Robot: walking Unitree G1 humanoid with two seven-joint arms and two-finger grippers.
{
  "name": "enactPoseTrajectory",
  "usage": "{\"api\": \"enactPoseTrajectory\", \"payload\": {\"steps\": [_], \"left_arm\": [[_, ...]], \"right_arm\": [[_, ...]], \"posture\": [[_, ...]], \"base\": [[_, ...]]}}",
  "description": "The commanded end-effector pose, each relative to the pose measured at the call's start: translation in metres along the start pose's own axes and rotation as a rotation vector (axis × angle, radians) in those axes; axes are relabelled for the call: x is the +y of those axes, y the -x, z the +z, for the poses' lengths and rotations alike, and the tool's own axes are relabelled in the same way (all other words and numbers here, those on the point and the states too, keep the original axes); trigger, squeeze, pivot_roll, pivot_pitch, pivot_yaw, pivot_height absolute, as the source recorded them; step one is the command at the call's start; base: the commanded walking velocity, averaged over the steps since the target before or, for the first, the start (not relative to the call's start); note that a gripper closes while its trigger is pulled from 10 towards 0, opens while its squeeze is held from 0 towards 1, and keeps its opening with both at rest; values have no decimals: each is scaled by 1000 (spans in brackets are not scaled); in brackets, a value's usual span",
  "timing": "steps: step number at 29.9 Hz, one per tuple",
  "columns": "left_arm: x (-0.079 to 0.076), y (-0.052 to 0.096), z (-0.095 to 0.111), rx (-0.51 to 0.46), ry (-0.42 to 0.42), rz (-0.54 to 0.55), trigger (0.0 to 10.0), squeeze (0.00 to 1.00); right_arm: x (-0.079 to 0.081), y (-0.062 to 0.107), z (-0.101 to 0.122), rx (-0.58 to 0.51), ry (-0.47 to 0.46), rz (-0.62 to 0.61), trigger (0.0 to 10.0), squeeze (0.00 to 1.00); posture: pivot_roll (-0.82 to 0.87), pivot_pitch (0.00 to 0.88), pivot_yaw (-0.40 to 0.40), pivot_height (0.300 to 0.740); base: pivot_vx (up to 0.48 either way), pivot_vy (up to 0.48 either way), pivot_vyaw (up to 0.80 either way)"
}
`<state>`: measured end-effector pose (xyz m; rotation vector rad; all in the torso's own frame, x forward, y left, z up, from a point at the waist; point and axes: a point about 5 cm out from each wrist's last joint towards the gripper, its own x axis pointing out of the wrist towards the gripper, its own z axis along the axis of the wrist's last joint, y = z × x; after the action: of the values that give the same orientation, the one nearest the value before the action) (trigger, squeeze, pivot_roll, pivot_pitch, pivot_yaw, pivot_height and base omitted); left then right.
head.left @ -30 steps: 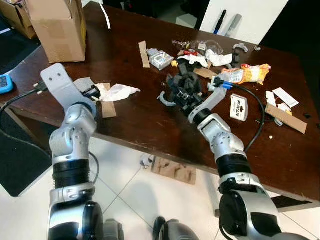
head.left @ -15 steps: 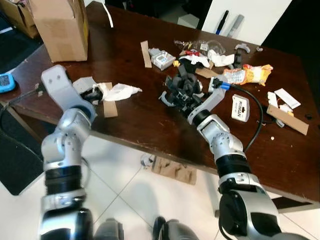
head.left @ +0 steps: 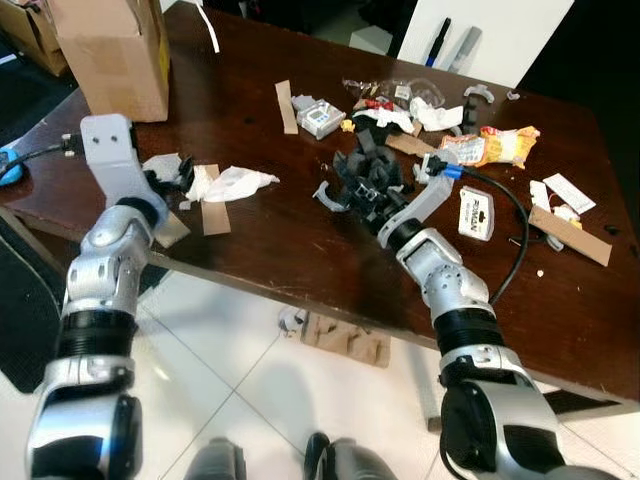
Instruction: Picking trash to rubbish bin
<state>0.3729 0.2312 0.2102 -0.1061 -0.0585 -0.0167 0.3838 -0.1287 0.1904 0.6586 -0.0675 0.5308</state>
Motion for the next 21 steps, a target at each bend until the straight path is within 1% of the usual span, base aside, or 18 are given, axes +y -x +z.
{"api": "enactPoseTrajectory", "payload": {"steps": [1,3,5,8,12,13,14,15,16,17,19,20,21], "left_arm": [[7,-1,-6,22,-38,7,10000,0],[14,-3,-12,32,-61,7,10000,0],[15,-4,-12,29,-66,2,10000,0],[12,-7,-8,5,-63,-32,10000,0],[9,-8,-6,-9,-65,-48,10000,0],[4,-11,2,-44,-72,-76,10000,0],[4,-11,2,-44,-72,-76,10000,0],[-1,-12,9,-74,-80,-97,10000,0],[-8,-15,22,-124,-101,-128,10000,0],[-8,-15,22,-124,-101,-128,10000,0],[-18,-18,43,-205,-142,-178,10000,0],[-18,-18,43,-205,-142,-178,10000,0],[-23,-19,52,-233,-158,-195,10000,0]], "right_arm": [[-4,5,-2,14,4,-21,10000,0],[-6,6,0,15,9,-25,10000,0],[-6,7,0,15,11,-27,10000,0],[-7,8,2,14,16,-32,10000,0],[-7,10,2,12,17,-34,10000,0],[-8,12,2,11,17,-38,10000,0],[-8,12,2,11,17,-38,10000,0],[-8,15,1,9,15,-41,10000,0],[-8,18,1,3,9,-45,10000,0],[-8,18,1,3,9,-45,10000,0],[-8,22,1,-10,-5,-49,10000,0],[-8,22,1,-10,-5,-49,10000,0],[-9,23,0,-13,-10,-55,10000,0]], "posture": [[119,241,-114,740],[110,249,-116,740],[105,256,-115,740],[97,268,-116,740],[92,281,-117,740],[87,302,-114,740],[87,302,-114,740],[86,313,-112,740],[88,332,-104,740],[88,332,-104,740],[94,350,-97,740],[94,350,-97,740],[98,363,-92,740]], "base": [[0,0,0],[0,0,0],[0,0,0],[0,0,0],[0,0,0],[0,0,0],[0,0,0],[0,0,0],[0,0,0],[0,0,0],[0,0,0],[0,0,0],[0,0,0]]}}
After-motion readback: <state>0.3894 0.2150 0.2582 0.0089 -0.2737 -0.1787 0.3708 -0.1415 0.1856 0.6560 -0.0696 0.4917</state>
